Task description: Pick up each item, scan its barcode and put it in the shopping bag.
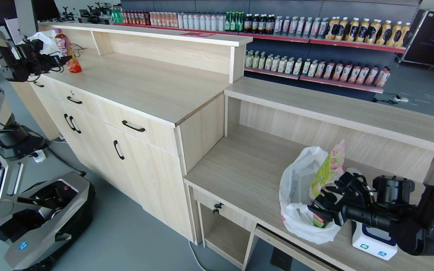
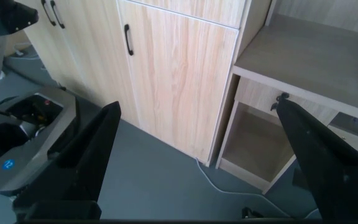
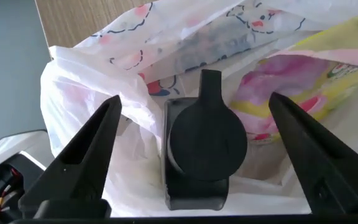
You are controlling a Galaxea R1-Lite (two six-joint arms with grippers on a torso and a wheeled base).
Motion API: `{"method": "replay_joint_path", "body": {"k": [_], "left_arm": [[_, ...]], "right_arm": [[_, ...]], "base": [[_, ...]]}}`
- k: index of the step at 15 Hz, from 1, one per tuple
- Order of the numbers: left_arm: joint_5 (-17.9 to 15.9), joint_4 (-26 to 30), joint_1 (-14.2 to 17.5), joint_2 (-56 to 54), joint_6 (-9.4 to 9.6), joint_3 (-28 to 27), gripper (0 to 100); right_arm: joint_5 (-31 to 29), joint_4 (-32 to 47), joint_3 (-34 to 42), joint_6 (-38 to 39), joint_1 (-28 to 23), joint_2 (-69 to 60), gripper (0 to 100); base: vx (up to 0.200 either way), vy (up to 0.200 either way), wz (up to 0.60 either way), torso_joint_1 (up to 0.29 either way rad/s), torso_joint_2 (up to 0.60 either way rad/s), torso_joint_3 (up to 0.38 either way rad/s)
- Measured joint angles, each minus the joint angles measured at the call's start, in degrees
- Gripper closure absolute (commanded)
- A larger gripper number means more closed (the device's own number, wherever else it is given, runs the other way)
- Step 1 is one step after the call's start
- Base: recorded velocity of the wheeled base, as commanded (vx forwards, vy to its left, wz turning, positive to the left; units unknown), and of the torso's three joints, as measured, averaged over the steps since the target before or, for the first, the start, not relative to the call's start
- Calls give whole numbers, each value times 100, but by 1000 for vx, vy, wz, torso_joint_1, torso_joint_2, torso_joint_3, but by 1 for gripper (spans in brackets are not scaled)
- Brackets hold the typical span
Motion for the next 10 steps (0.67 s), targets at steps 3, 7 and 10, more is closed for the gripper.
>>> {"method": "replay_joint_path", "body": {"k": [3,7,10], "left_arm": [[0,0,0,2,0,0,0],[0,0,0,0,0,0,0],[2,0,0,2,0,0,0]], "right_arm": [[0,45,-18,79,-12,-257,0],[-28,610,52,224,-23,-1309,0],[-50,1595,158,235,-254,-2556,0]], "base": [[0,0,0,0,0,0],[0,0,0,0,0,0],[0,0,0,0,0,0]]}}
